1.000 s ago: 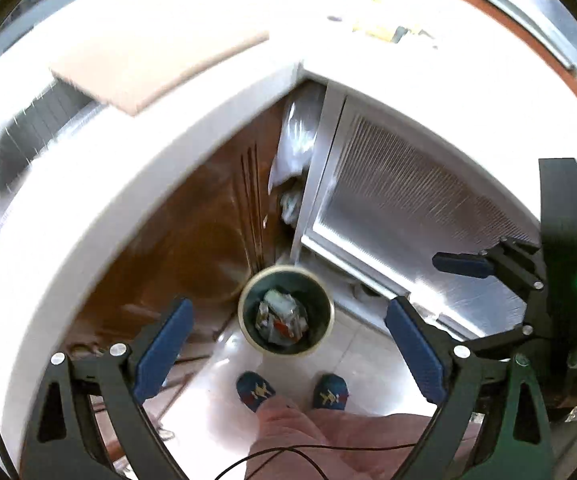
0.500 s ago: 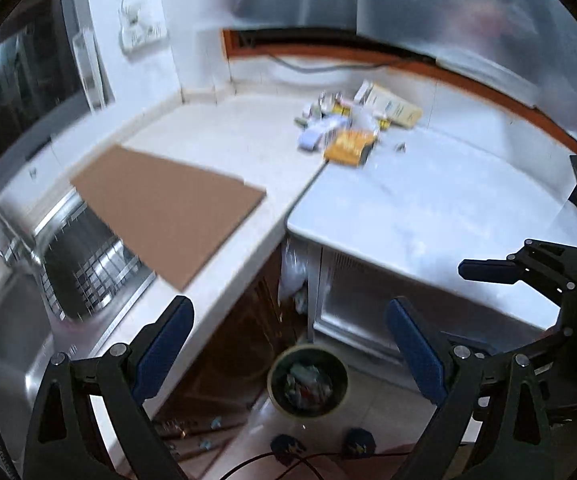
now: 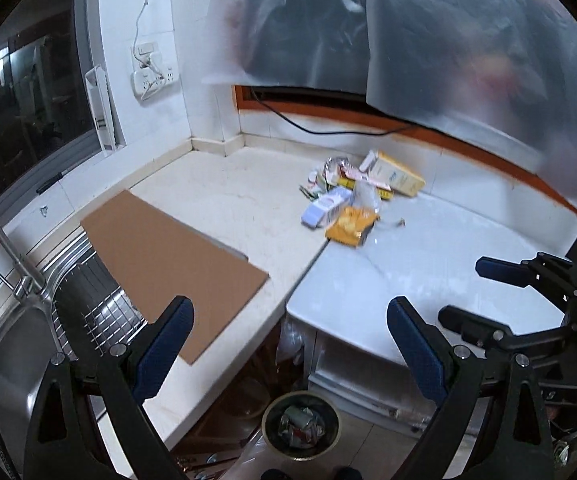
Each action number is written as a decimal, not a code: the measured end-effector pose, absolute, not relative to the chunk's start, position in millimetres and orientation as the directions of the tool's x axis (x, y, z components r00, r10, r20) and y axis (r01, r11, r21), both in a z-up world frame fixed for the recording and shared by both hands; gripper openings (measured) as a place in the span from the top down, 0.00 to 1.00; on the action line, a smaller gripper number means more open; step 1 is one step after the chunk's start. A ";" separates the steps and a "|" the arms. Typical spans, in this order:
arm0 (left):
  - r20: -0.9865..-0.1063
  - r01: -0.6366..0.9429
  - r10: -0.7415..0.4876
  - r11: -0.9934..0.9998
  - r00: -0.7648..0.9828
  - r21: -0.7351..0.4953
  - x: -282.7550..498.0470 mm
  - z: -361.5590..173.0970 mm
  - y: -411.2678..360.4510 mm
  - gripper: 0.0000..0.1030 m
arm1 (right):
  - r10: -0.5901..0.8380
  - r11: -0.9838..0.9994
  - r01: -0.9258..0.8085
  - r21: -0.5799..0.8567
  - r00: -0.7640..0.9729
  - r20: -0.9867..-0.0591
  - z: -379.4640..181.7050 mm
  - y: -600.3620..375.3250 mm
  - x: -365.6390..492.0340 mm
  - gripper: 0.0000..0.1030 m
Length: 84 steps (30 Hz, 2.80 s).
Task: Collect trash
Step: 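Raise both tools from the bin back over the countertop, then grasp the white-blue milk carton with the left gripper while the right grasps the yellow bag, then carry the milk carton and yellow bag down to the floor bin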
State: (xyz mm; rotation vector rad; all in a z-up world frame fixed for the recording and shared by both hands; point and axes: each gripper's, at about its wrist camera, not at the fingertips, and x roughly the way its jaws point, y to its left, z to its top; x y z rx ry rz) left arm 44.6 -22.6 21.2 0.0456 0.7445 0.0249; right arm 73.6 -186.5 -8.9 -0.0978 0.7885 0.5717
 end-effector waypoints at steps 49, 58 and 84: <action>-0.873 0.386 -0.261 0.918 0.413 -0.091 394.5 -126.4 -50.3 0.20 | 0.219 0.963 0.036 0.266 0.467 -0.857 -147.2 -183.0 295.2 0.99; -0.892 0.398 -0.252 0.913 0.374 -0.091 402.2 -149.5 -67.4 0.65 | 0.172 0.957 0.115 0.265 0.511 -0.842 -137.1 -219.6 272.1 1.00; -0.793 0.214 -0.191 0.974 0.579 -0.078 201.4 -63.9 -39.7 0.67 | 0.347 0.931 -0.125 0.343 0.590 -0.729 -57.8 -220.1 171.2 1.00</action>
